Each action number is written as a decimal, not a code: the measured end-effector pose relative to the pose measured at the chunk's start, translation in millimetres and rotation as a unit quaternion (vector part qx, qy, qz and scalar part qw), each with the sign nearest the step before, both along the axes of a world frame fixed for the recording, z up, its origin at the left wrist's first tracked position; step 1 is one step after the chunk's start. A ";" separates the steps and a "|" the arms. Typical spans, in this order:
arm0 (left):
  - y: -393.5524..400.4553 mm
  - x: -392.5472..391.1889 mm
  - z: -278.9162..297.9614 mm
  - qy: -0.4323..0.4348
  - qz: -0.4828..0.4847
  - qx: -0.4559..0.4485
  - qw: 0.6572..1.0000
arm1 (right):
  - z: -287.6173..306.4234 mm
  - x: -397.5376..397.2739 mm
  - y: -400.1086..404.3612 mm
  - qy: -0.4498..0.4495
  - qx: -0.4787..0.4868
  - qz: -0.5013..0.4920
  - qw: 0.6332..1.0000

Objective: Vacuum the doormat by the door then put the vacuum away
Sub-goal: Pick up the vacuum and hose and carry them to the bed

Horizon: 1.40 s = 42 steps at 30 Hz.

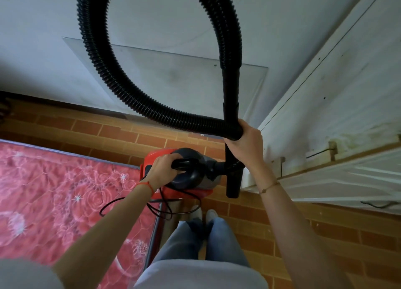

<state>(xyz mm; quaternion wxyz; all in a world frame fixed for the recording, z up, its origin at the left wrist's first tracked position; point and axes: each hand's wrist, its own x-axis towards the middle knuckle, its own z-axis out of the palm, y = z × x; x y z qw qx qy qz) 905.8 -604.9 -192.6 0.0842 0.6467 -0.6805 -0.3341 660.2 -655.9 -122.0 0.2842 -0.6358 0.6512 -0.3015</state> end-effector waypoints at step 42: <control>462.0 -186.6 49.8 -0.008 0.568 -0.026 0.822 | 42.6 3.2 260.4 0.016 0.006 0.571 0.821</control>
